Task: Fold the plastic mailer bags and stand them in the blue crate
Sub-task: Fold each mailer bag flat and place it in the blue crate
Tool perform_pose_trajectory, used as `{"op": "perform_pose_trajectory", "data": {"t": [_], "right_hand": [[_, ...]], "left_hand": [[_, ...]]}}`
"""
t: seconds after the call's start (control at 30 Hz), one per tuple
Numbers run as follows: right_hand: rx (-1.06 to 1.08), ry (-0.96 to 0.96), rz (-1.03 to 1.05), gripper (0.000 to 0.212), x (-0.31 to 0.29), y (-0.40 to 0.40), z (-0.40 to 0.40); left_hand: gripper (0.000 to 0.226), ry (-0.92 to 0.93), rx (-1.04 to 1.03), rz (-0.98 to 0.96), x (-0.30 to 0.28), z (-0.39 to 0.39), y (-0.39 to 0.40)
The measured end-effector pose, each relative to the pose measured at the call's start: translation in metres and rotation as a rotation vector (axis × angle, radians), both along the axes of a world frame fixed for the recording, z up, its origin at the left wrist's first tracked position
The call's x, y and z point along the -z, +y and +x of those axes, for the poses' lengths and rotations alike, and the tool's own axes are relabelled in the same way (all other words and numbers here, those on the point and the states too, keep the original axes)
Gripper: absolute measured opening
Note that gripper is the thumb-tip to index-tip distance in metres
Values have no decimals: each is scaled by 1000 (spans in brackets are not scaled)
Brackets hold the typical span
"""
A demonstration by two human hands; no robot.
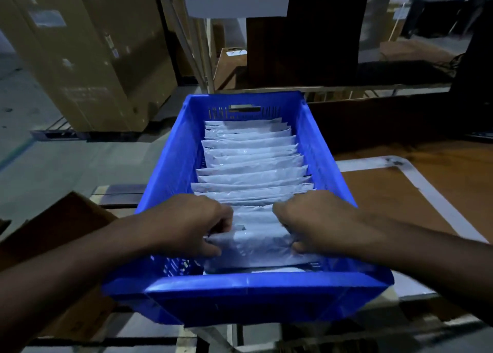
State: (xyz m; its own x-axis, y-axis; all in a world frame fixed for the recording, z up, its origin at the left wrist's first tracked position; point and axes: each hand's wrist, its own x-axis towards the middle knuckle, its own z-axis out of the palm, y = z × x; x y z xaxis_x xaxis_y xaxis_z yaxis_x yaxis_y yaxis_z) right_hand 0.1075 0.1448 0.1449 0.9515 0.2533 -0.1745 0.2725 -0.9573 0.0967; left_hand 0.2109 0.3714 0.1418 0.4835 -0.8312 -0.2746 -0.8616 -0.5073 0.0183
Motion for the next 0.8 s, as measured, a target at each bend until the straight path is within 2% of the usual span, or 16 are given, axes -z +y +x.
{"op": "perform_pose_trajectory", "data": {"t": [0.13,0.3,0.37,0.43,0.5,0.53,0.6,0.67,0.73,0.8], "right_hand": [[-50,-90,-30,27,18,3,6],[-77,-63,-92,18,22,9,11],[-103,-80,-124,14,21,13,12],[-139,-173,-157,19,20,14,11],[-245,-252,-130,24,23,12,9],[-319,-215,-85,23,24,12,8],[-435,13,38,18,21,10,4],[-427,221,90,27,16,10,3],[-408,283,54,30,15,12,4],[-418,281,-57,22,20,19,5]], "left_hand": [[48,-65,29,75,15,-8,-14],[34,-267,45,93,24,0,-32],[38,-247,27,103,26,2,-36],[44,-203,11,115,25,1,-39],[38,-173,-18,113,23,0,-40],[31,-160,-33,112,22,0,-40],[28,-136,-60,111,20,-1,-40],[34,-152,-62,114,21,-2,-40],[38,-183,-51,122,25,-4,-41],[32,-205,-23,125,29,-5,-42]]}}
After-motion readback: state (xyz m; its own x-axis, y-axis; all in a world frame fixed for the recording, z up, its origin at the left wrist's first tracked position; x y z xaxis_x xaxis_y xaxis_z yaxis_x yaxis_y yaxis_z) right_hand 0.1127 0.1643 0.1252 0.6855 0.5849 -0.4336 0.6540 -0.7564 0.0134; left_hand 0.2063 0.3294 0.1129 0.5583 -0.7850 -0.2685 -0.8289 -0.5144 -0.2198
